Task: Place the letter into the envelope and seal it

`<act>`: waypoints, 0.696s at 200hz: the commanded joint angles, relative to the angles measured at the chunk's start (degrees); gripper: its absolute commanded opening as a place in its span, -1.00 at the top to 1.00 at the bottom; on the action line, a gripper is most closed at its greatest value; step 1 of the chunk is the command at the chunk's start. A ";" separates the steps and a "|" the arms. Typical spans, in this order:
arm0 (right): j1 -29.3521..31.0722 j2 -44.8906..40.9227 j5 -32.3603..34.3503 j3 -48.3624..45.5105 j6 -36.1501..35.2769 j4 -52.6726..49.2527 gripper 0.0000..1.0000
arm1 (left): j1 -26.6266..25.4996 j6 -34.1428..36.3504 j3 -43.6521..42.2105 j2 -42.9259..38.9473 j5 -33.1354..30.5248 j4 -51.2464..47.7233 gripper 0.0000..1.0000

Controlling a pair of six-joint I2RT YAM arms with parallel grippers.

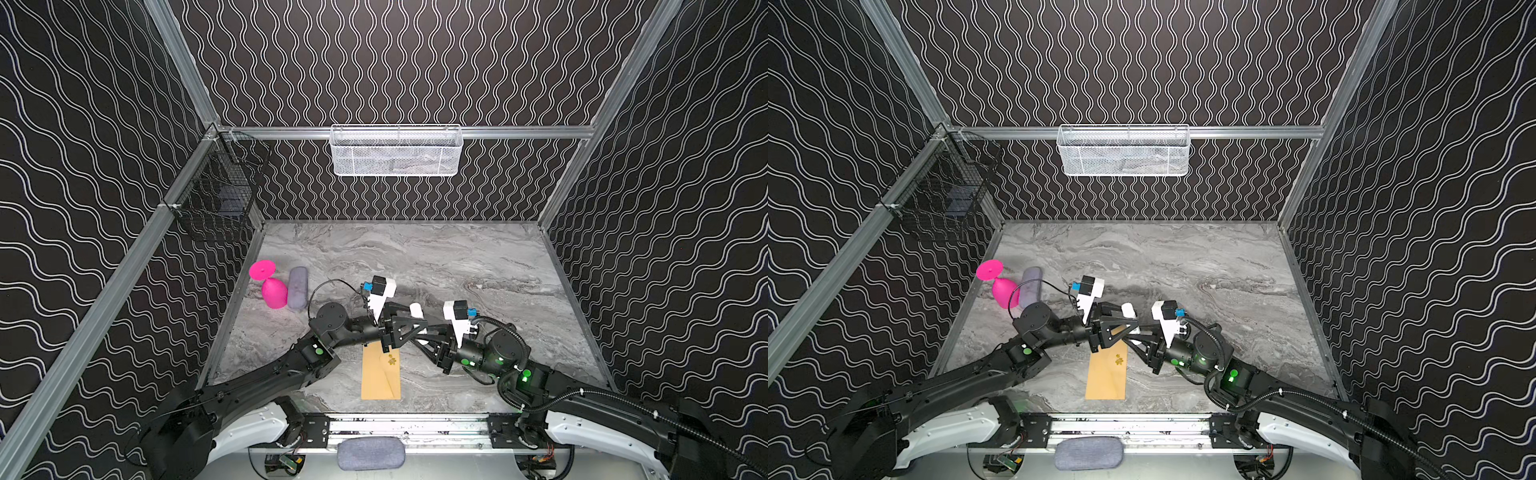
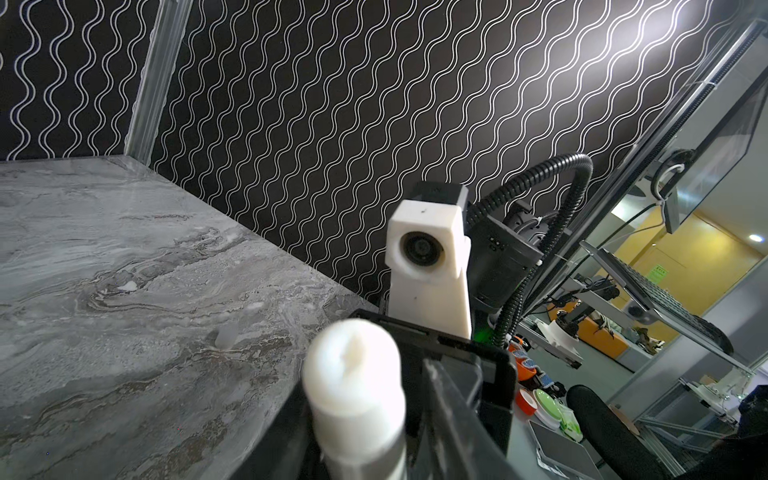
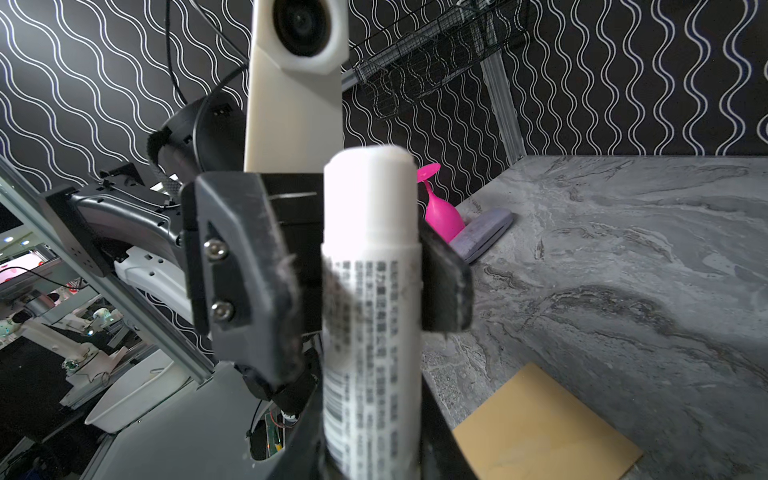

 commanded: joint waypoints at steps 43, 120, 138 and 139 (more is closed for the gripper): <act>0.95 0.87 2.21 0.85 -0.77 3.00 1.00 | -0.09 -1.26 0.20 0.57 0.91 3.83 0.41; 0.83 0.50 2.34 1.93 1.40 -0.65 0.52 | -0.09 1.40 2.22 -2.02 0.66 -3.55 0.93; 0.47 -3.66 0.84 4.19 -0.74 -12.94 -0.25 | 0.08 3.93 4.56 -1.78 2.91 -8.69 1.00; 0.45 -3.90 0.62 4.28 -0.93 -13.36 -0.26 | 0.08 4.11 4.71 -1.75 2.99 -8.96 1.00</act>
